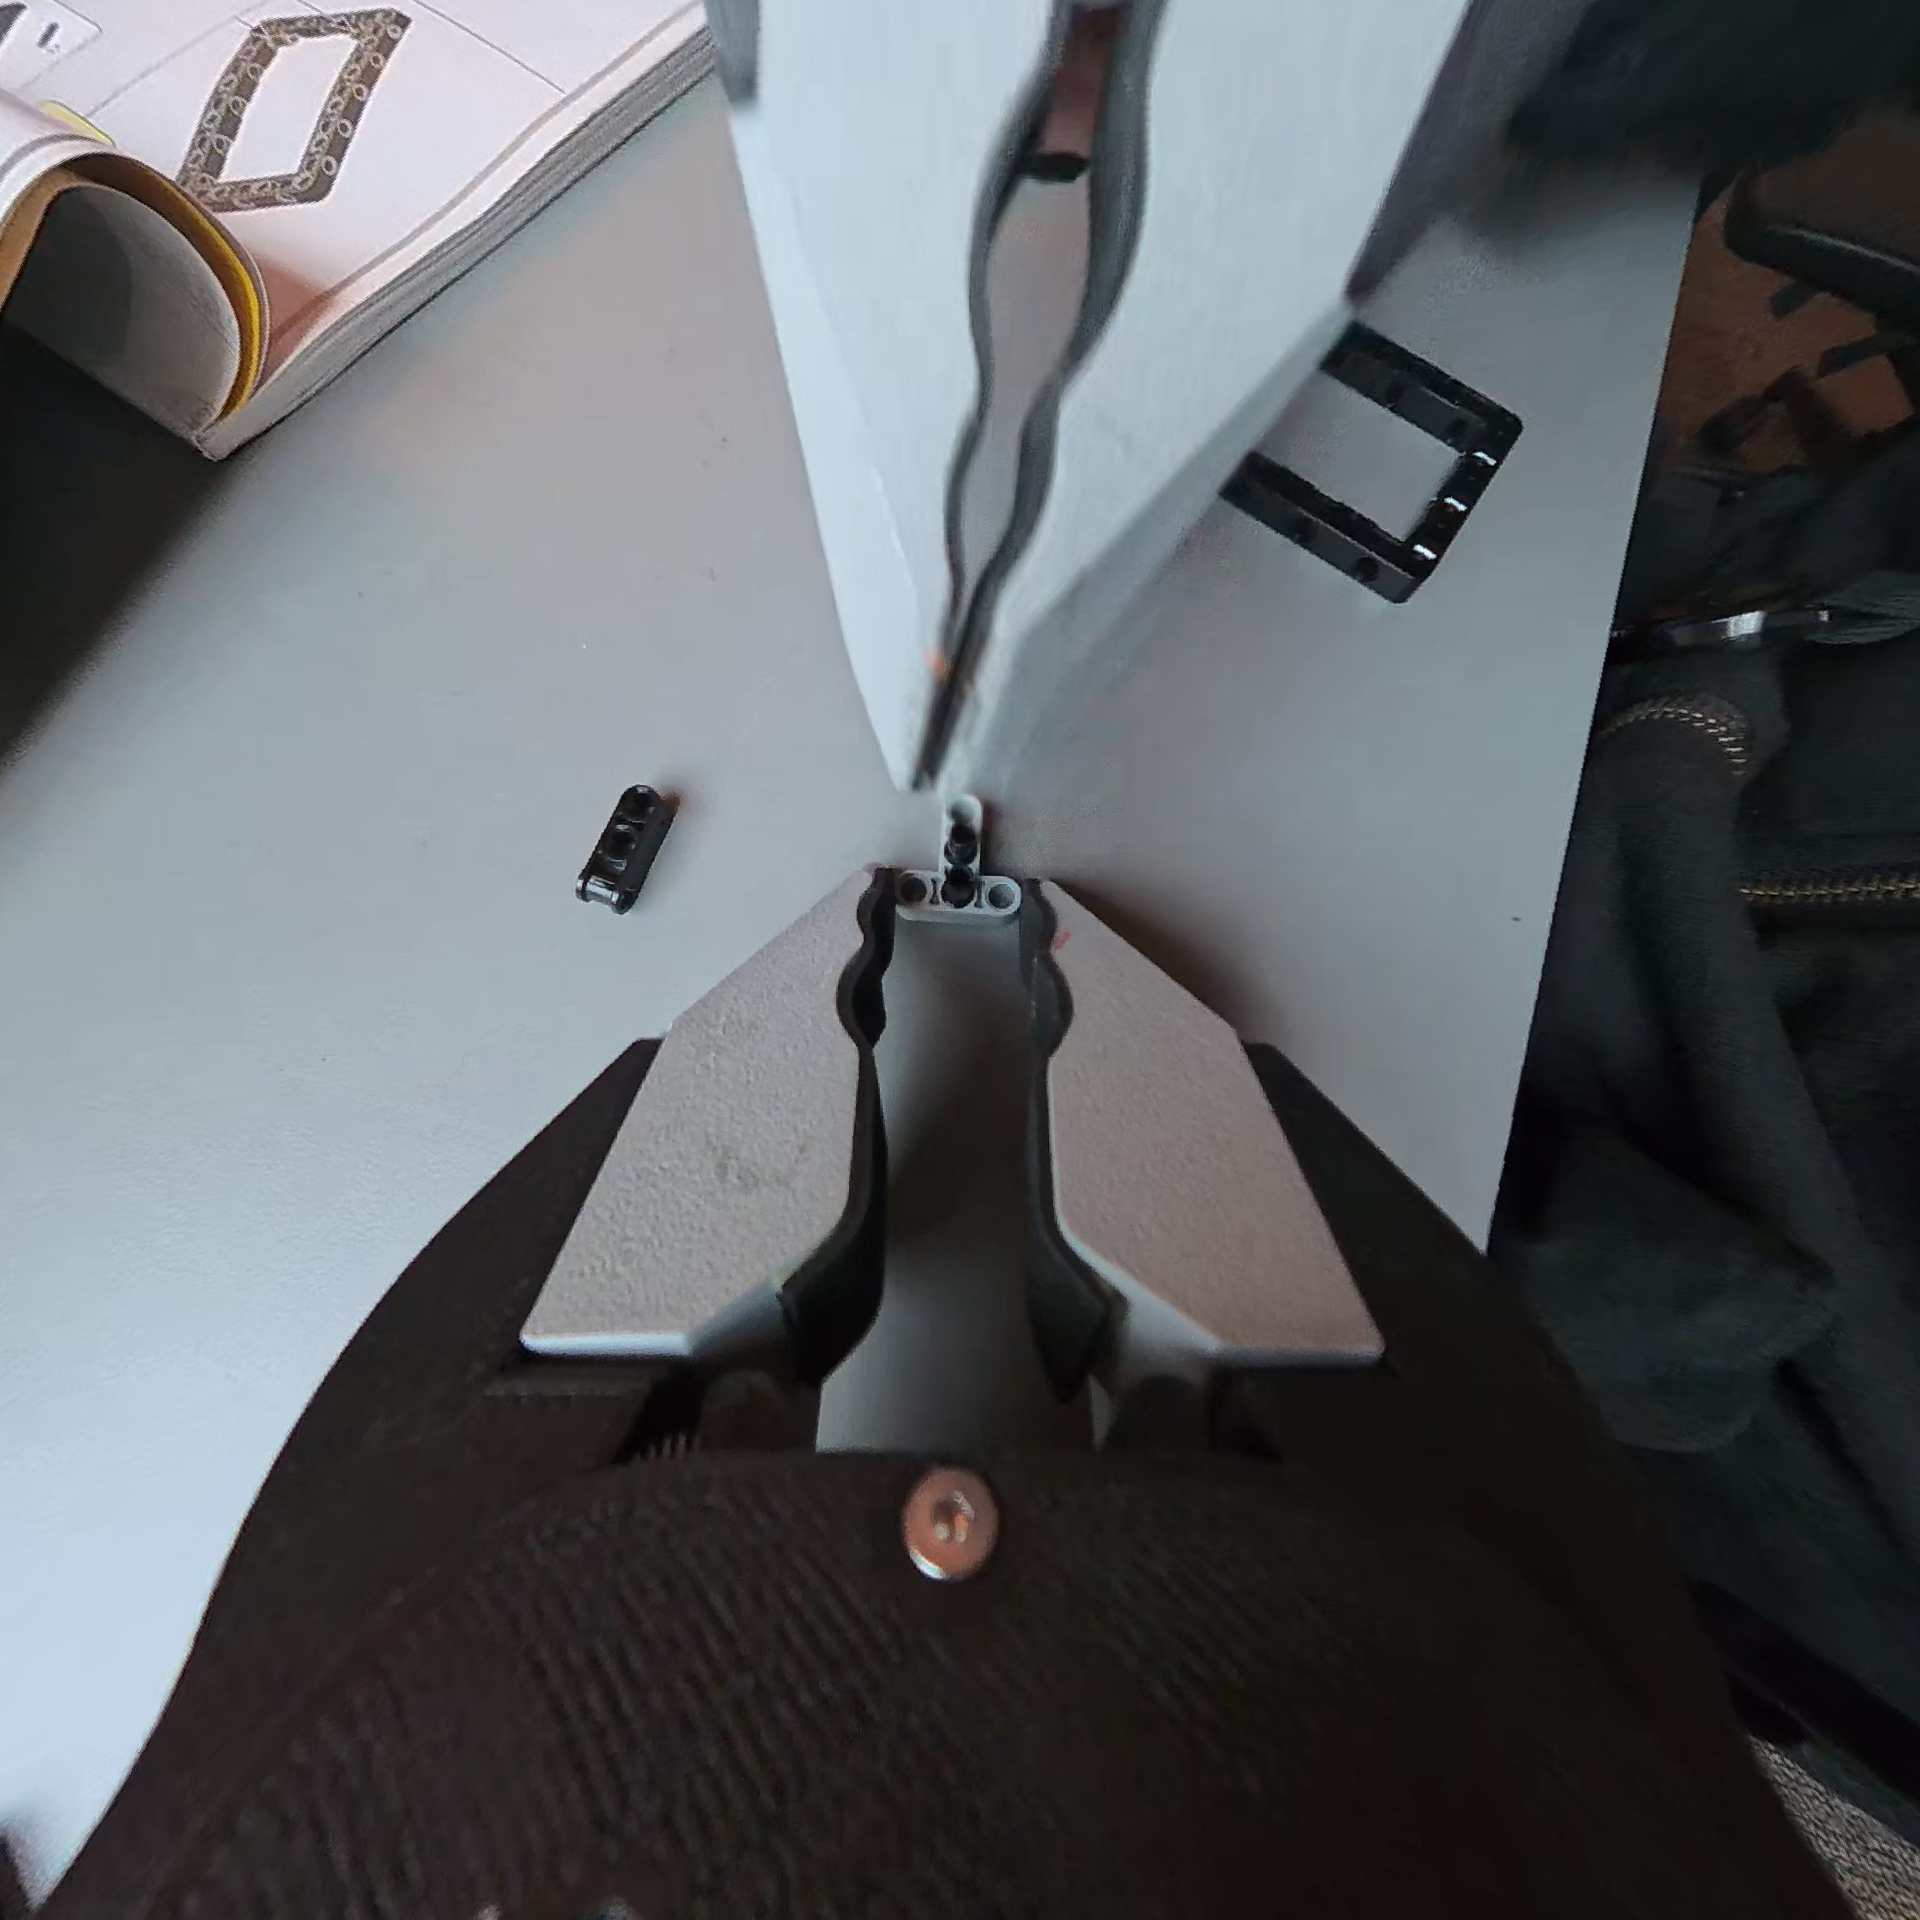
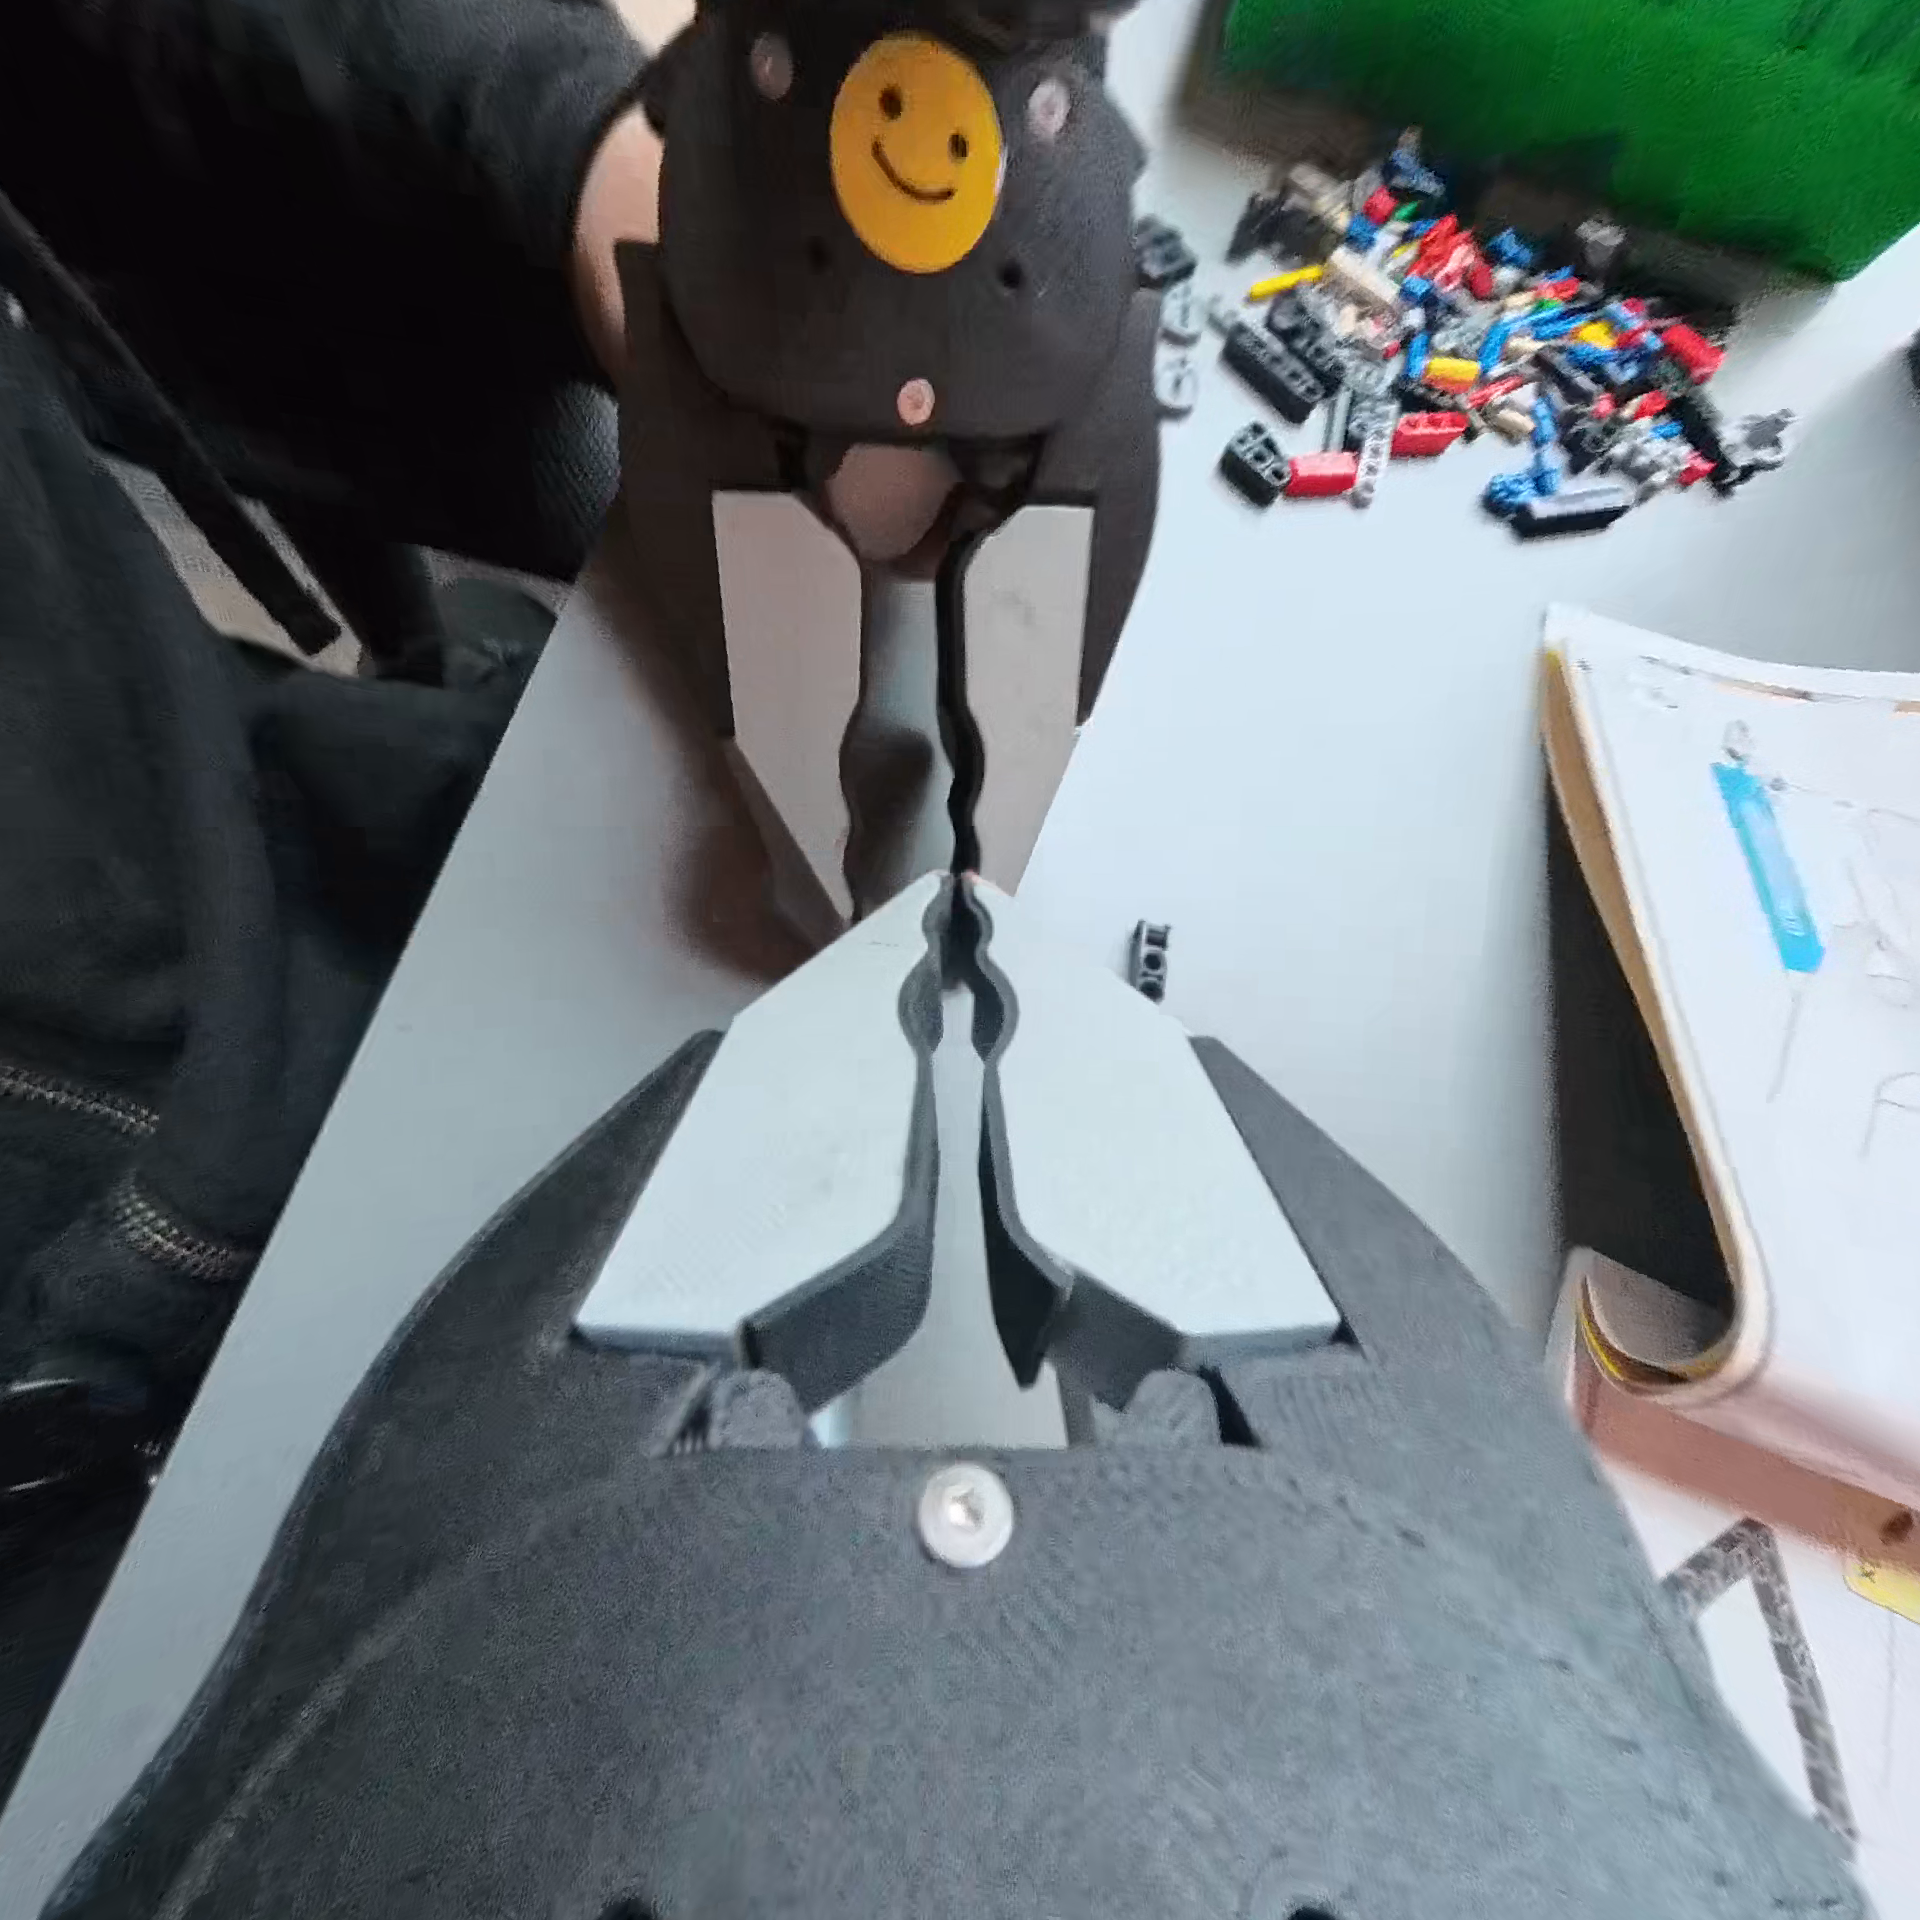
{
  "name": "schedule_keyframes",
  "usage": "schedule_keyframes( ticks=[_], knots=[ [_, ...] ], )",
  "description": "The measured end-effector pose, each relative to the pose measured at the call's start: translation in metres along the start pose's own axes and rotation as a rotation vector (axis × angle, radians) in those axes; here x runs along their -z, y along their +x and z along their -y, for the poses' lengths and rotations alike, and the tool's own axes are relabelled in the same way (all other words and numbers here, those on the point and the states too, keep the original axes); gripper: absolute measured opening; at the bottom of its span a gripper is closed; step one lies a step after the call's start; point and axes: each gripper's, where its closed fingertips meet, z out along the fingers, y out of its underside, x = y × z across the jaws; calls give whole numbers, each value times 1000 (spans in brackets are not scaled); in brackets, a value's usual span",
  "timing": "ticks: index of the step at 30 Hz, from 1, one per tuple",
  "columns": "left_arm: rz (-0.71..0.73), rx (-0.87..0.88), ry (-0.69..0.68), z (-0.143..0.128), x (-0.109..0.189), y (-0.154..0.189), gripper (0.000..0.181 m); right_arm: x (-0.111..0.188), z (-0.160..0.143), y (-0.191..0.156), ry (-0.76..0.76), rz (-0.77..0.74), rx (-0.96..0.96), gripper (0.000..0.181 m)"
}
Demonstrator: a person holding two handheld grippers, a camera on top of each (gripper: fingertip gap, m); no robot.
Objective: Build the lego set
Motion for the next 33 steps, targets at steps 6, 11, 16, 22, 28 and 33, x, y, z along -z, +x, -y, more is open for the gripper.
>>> schedule_keyframes(
  ticks=[6,11,16,22,28,33],
  knots=[
    [-6,56,6,3,0,-6,22,15,-1,10,145,-73,-105,0],
    [71,23,21,11,-5,-11,22,27,-3,17,265,-100,-150,12],
    [141,15,-1,11,-9,-20,22,39,-5,26,357,-64,-259,34],
    [157,2,-4,14,-13,-20,41,45,-2,30,390,-73,-272,41],
    [190,-1,22,16,-8,-23,51,33,-6,25,342,-70,-244,39],
    [208,-7,65,17,2,-23,56,31,-13,29,311,-96,-231,40]
  ],
)
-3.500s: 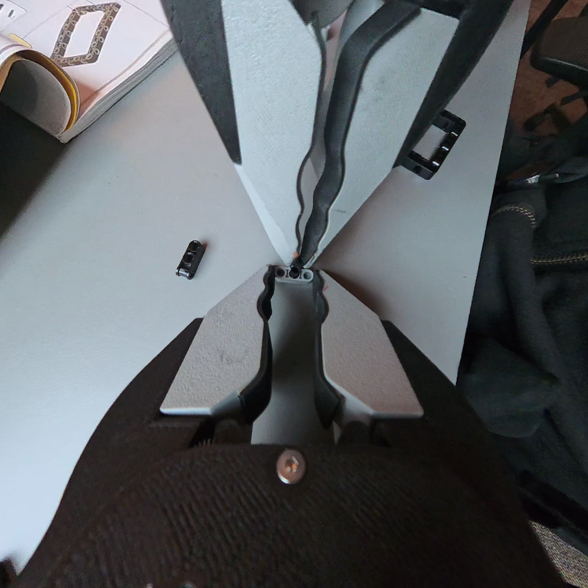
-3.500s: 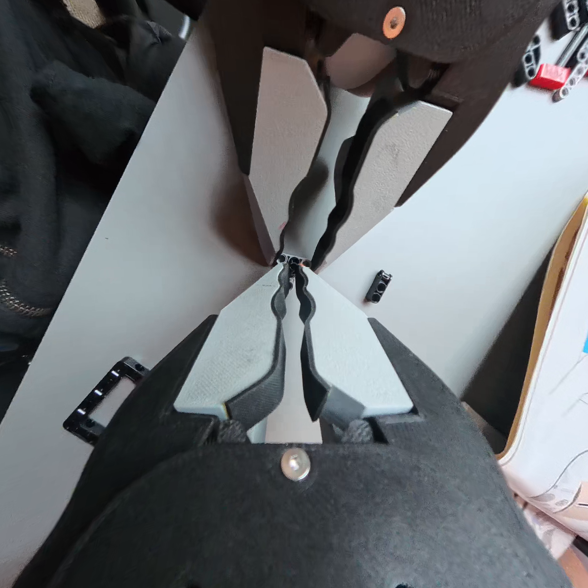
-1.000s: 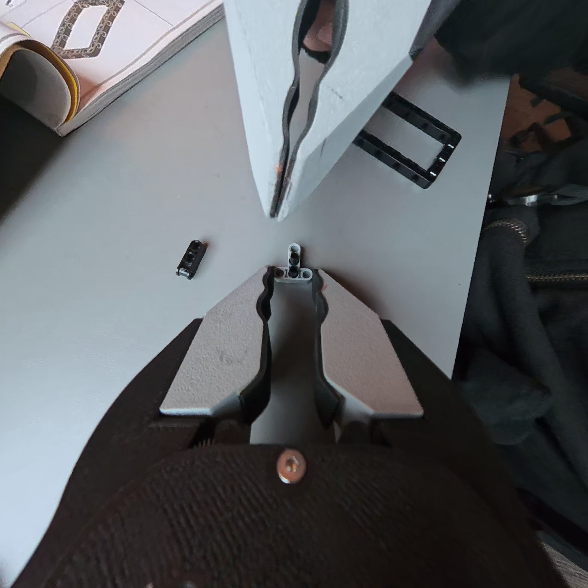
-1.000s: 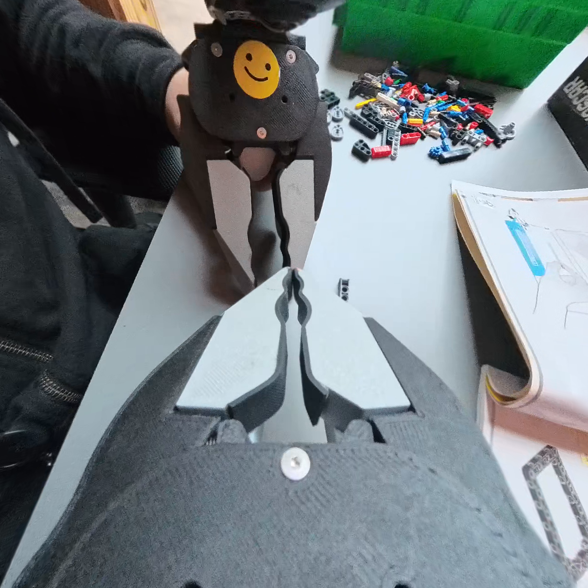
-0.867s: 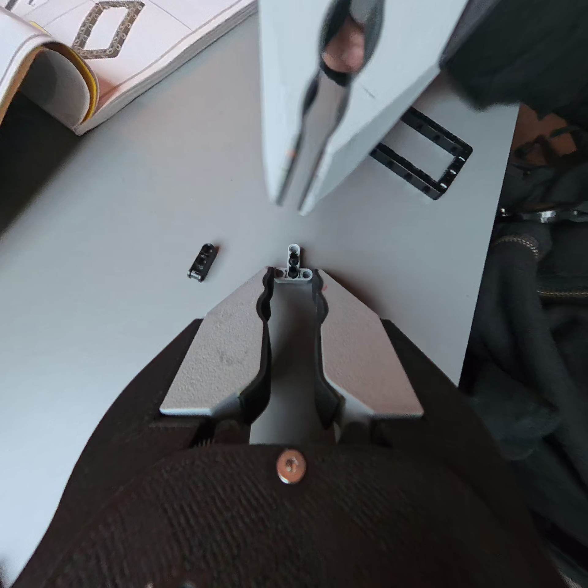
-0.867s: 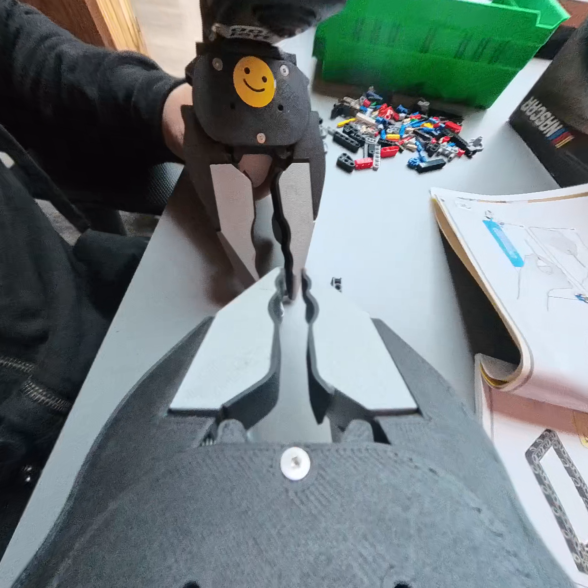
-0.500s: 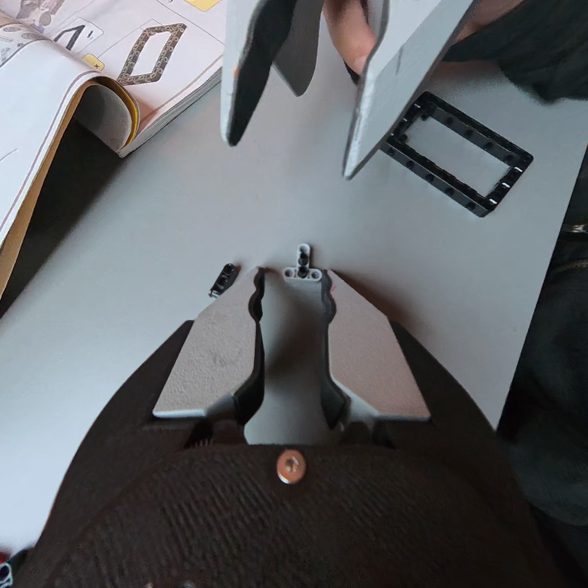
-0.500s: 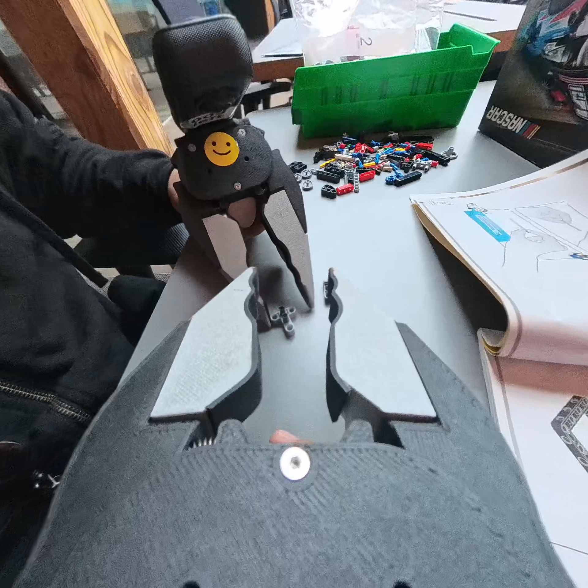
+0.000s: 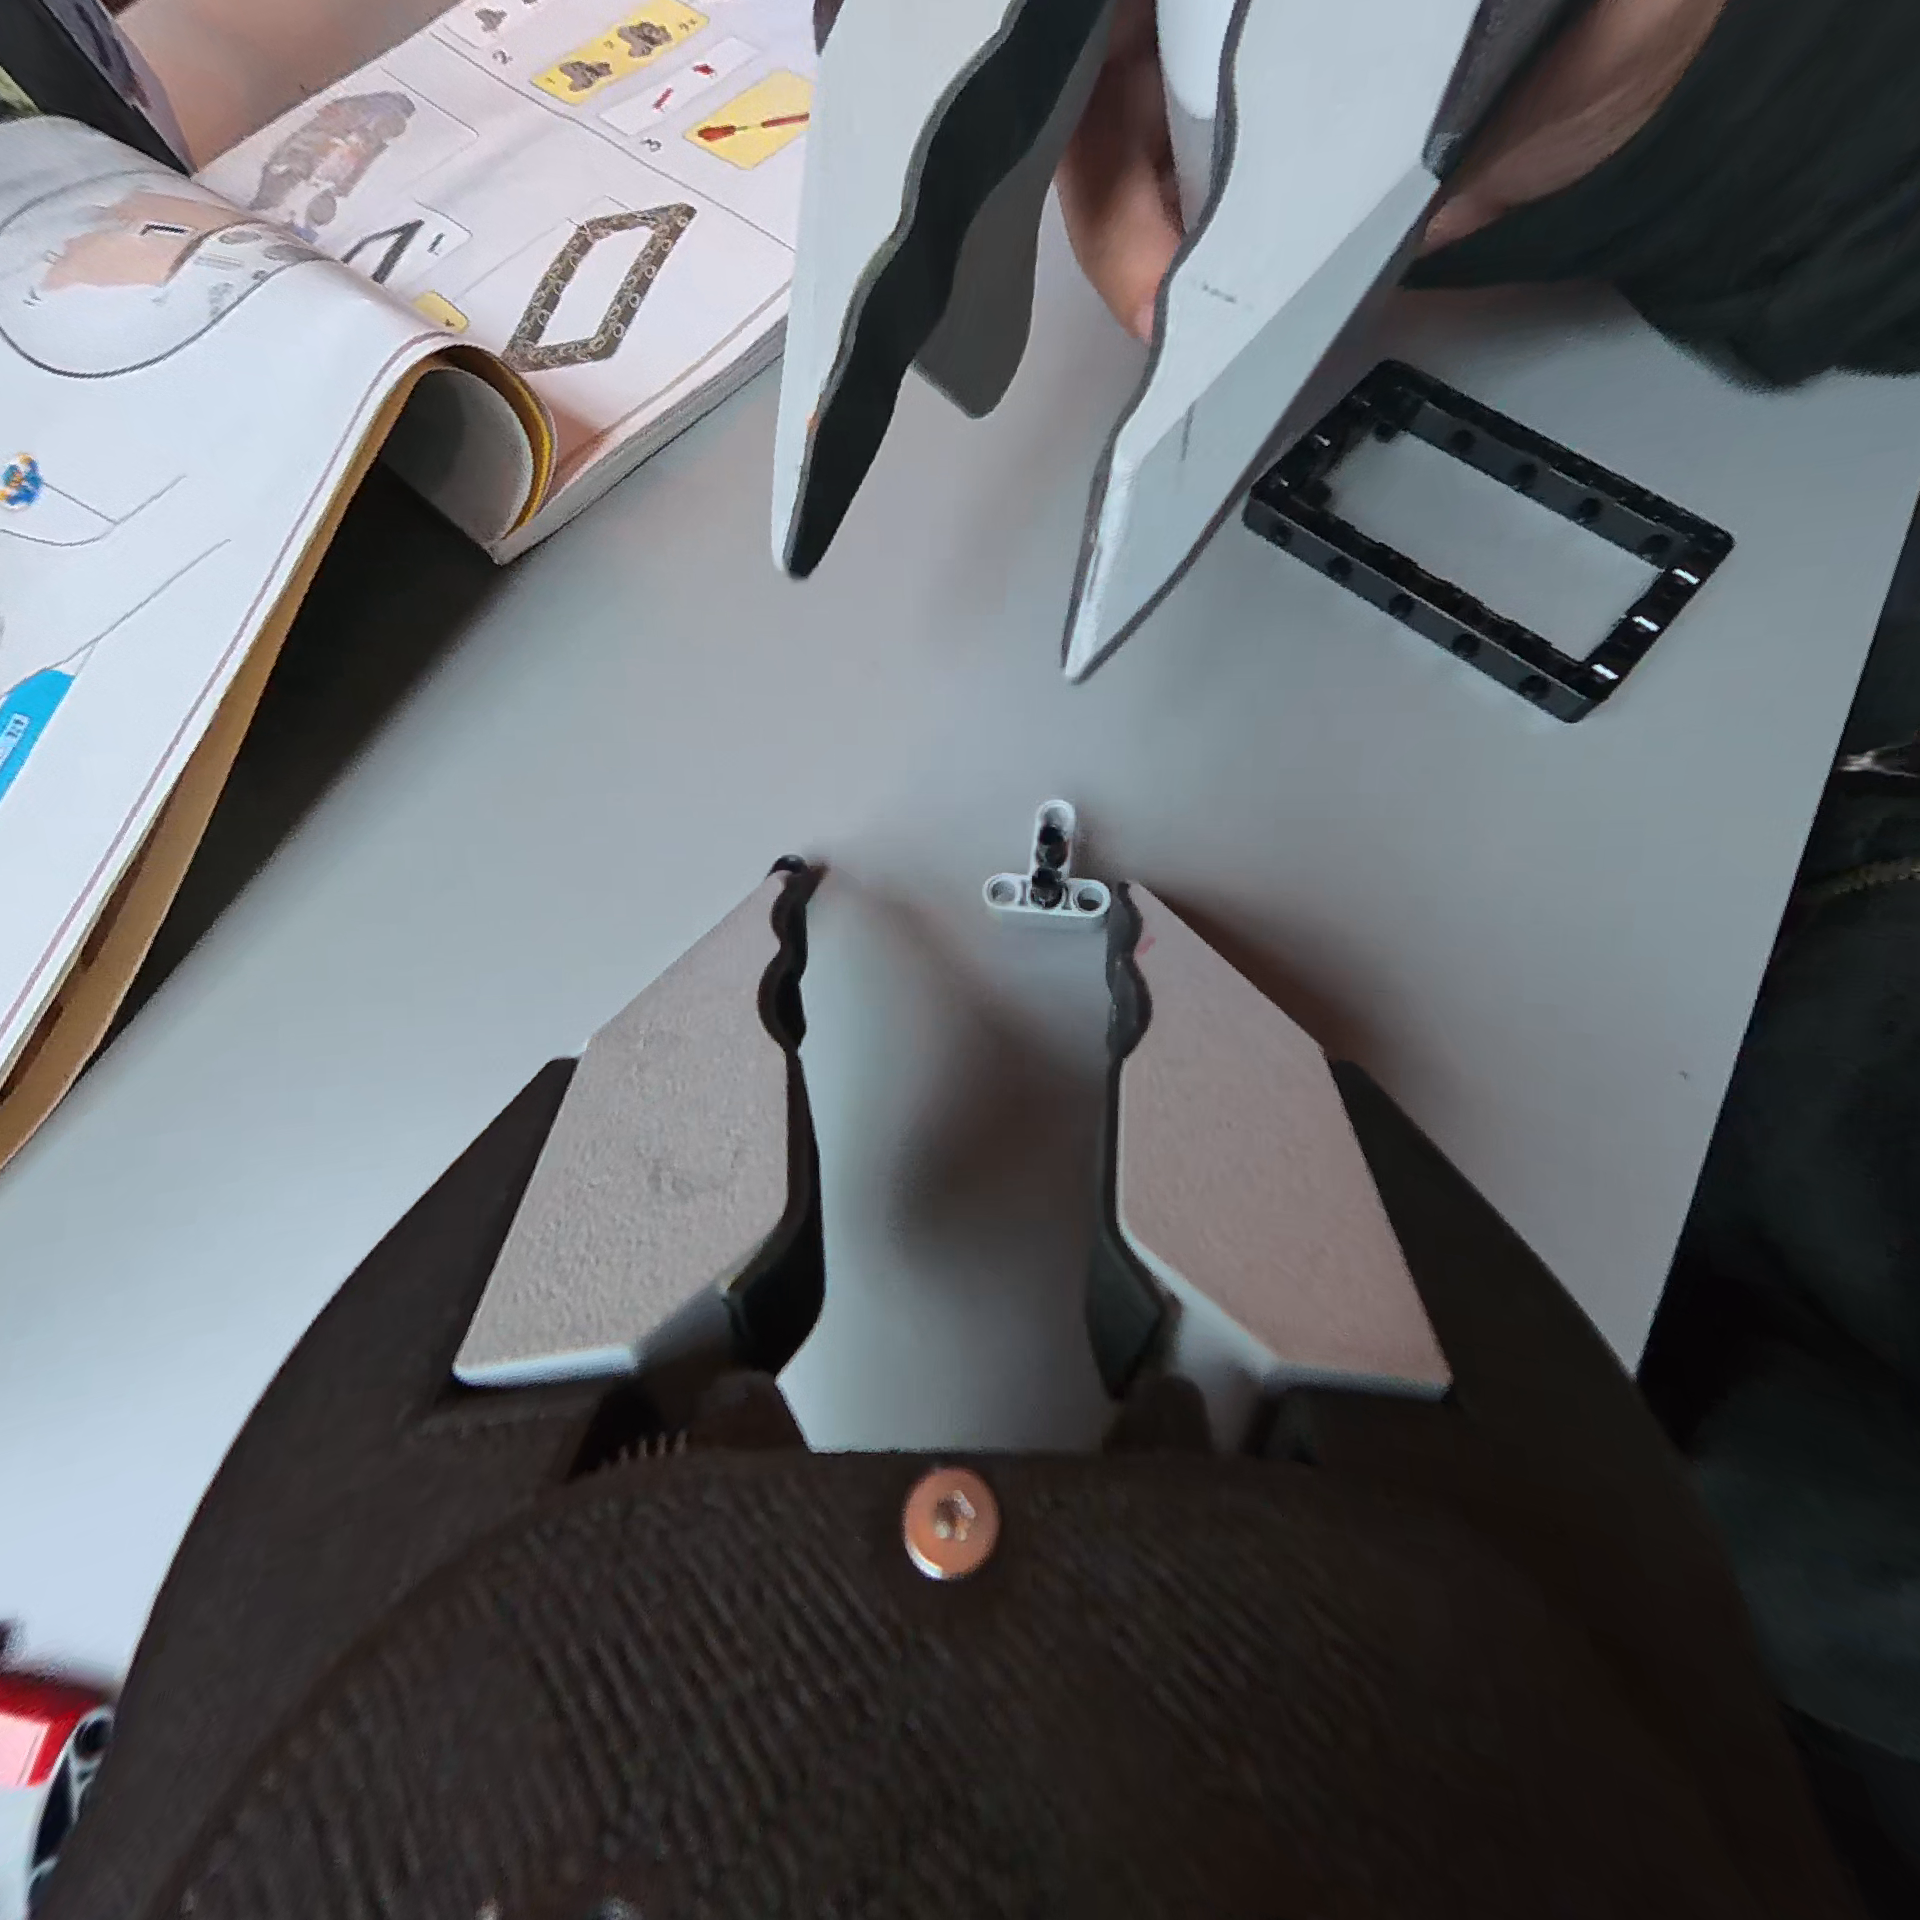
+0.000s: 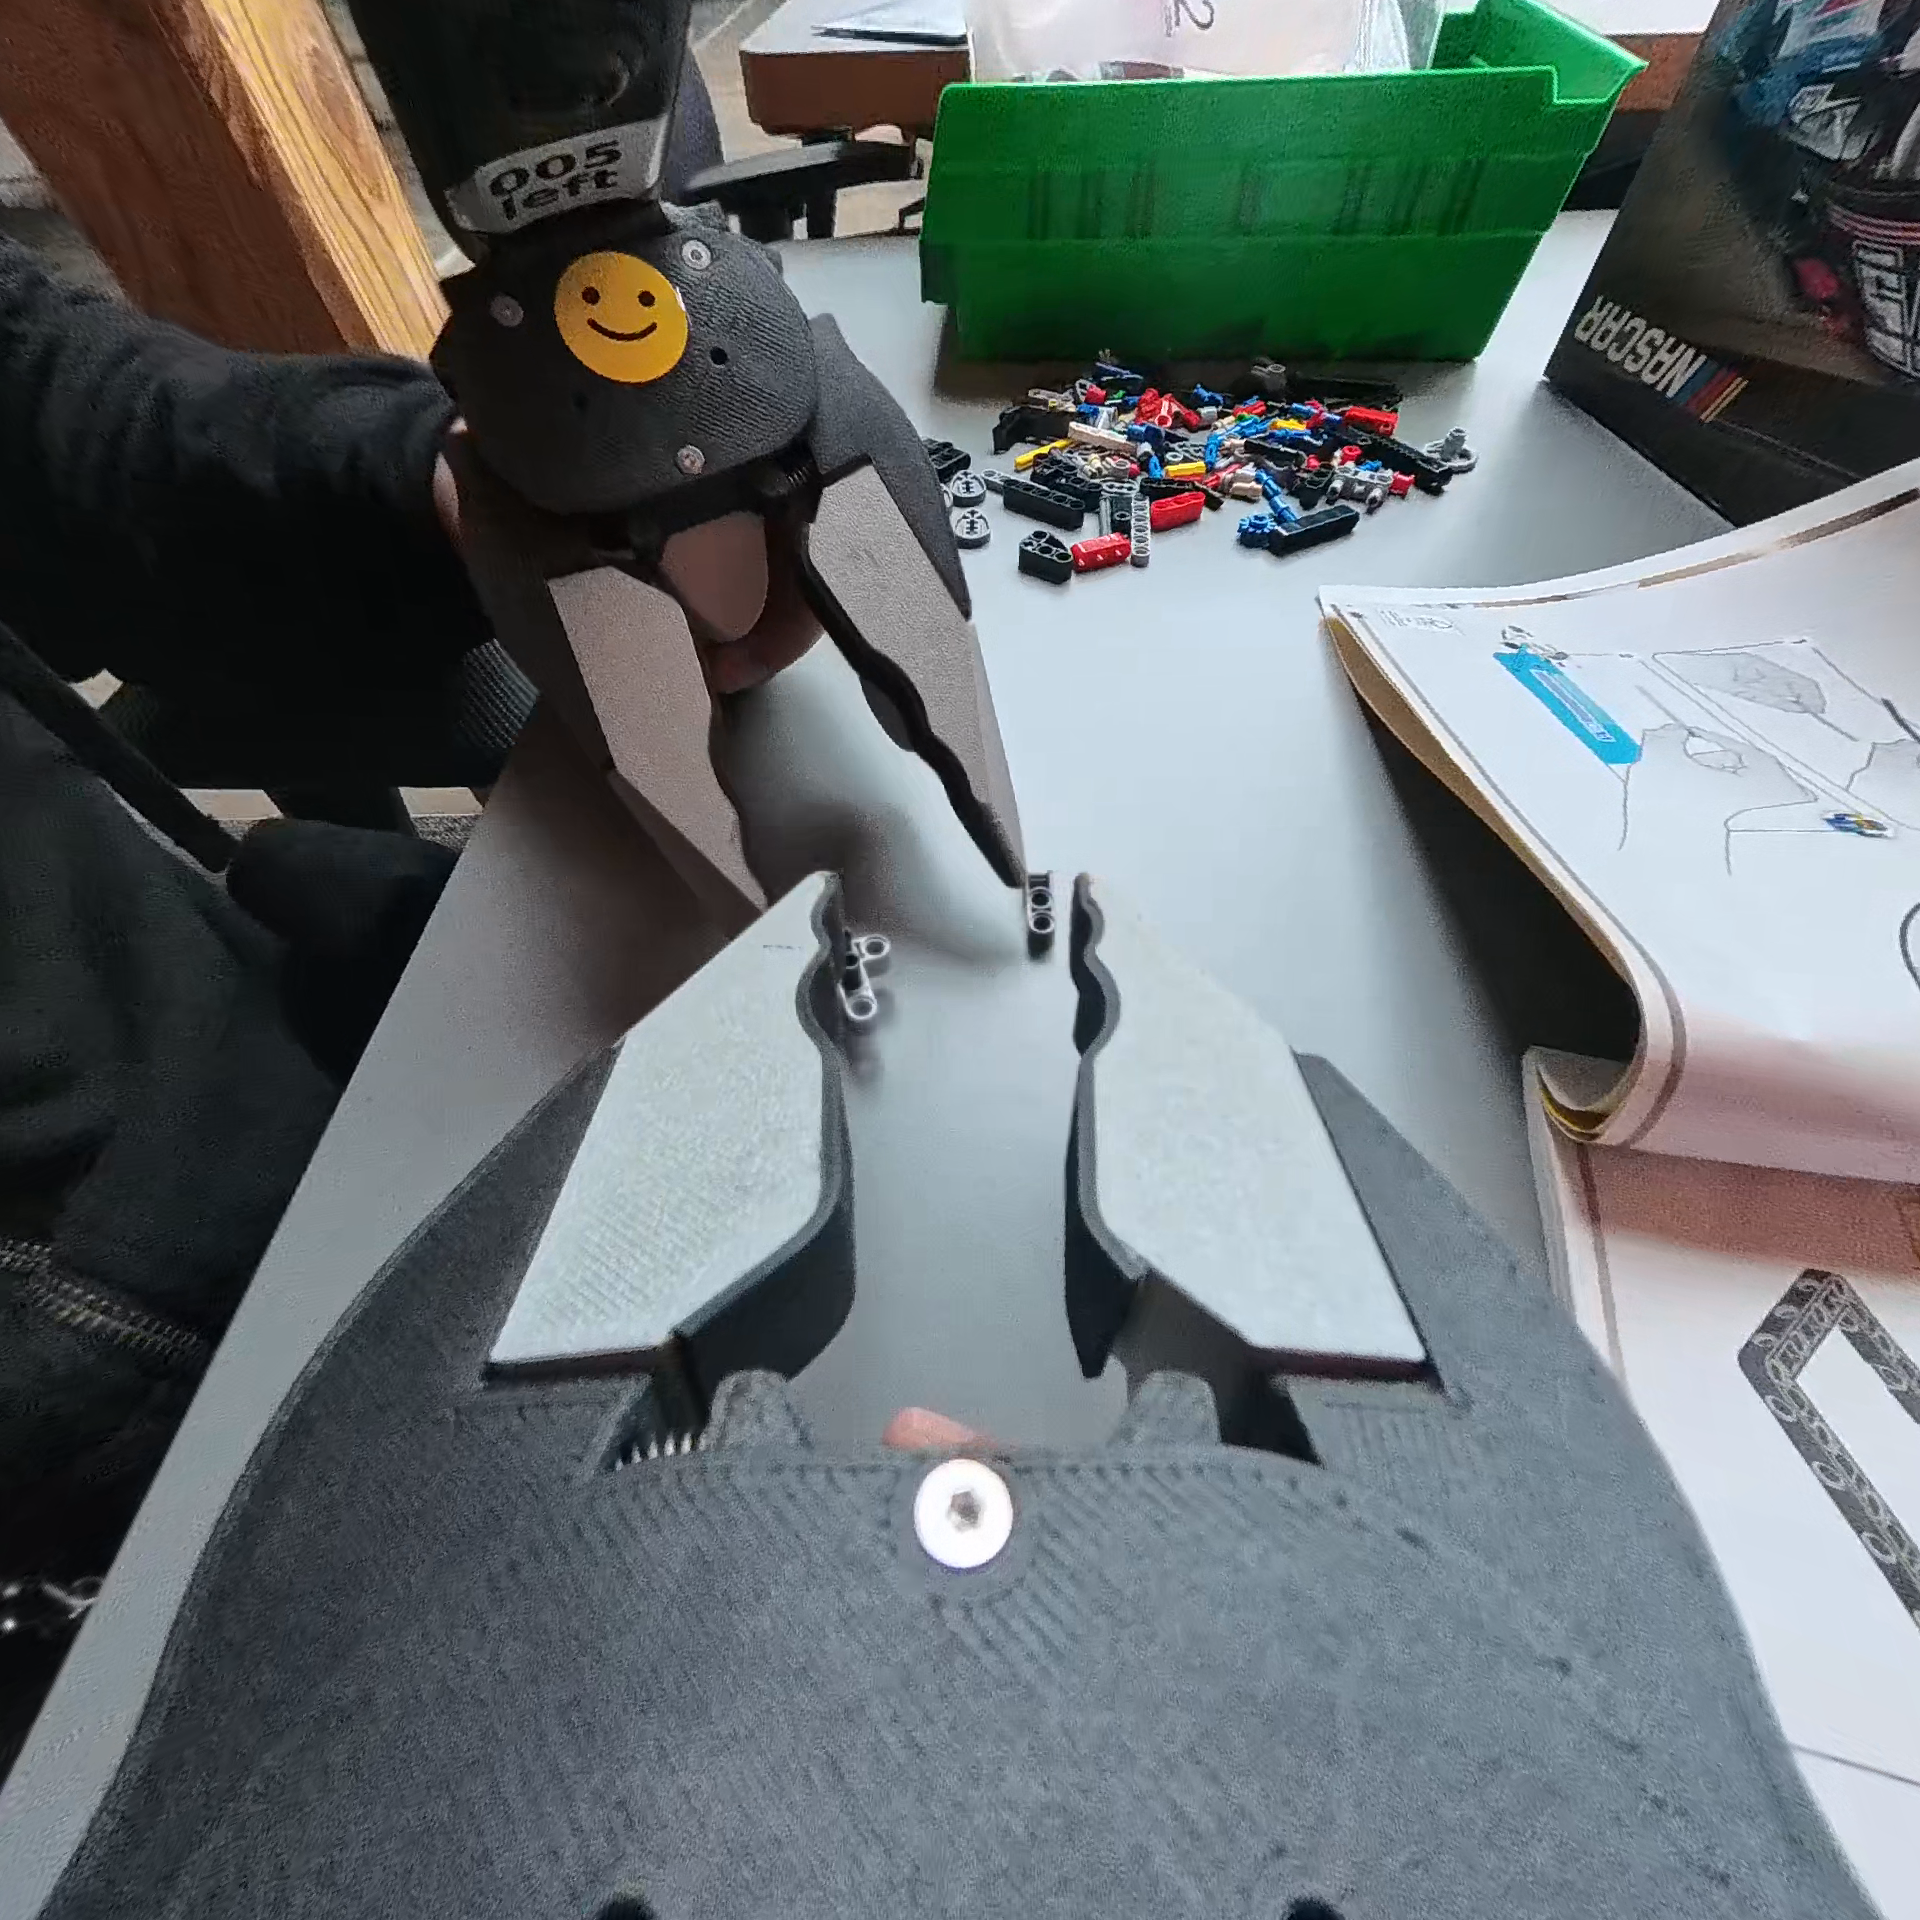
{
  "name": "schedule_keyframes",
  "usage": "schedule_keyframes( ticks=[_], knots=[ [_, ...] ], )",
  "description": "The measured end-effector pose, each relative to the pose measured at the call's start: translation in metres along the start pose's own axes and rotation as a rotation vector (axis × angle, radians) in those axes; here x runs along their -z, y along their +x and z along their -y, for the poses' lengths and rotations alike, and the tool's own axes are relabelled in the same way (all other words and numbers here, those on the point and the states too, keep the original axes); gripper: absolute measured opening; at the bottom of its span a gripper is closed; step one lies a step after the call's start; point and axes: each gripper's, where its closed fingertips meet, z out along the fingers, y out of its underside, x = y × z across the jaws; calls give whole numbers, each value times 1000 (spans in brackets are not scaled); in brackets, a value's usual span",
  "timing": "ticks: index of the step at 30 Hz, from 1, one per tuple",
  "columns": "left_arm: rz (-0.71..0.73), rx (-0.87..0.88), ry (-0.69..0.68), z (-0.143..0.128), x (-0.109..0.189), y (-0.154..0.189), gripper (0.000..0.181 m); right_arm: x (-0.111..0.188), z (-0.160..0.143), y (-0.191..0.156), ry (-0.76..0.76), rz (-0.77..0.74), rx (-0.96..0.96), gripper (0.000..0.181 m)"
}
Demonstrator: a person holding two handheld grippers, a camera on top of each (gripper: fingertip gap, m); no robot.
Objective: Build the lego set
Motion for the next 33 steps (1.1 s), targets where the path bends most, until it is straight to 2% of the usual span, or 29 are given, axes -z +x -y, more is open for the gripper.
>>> schedule_keyframes(
  ticks=[3,8,13,16,19,23,29,33],
  knots=[
    [9,1,-15,-8,9,-4,57,3,-5,-2,-31,22,9,36],
    [-12,-13,-57,-26,17,-2,55,0,-27,-14,-166,97,33,35],
    [-15,-30,-64,-23,12,2,51,-11,-46,-24,-290,86,143,32],
    [2,-30,-64,-19,7,-1,51,-17,-53,-36,-334,133,154,27],
    [57,0,-67,-15,1,-14,49,-22,-53,-51,-346,196,165,24],
    [174,34,-72,-14,1,-38,46,-25,-40,-72,-284,253,210,23],
    [179,94,-78,-23,14,-36,47,0,-20,-43,-198,131,175,22],
    [189,125,-82,-33,22,-32,48,20,-17,-19,-170,31,154,19]
  ],
)
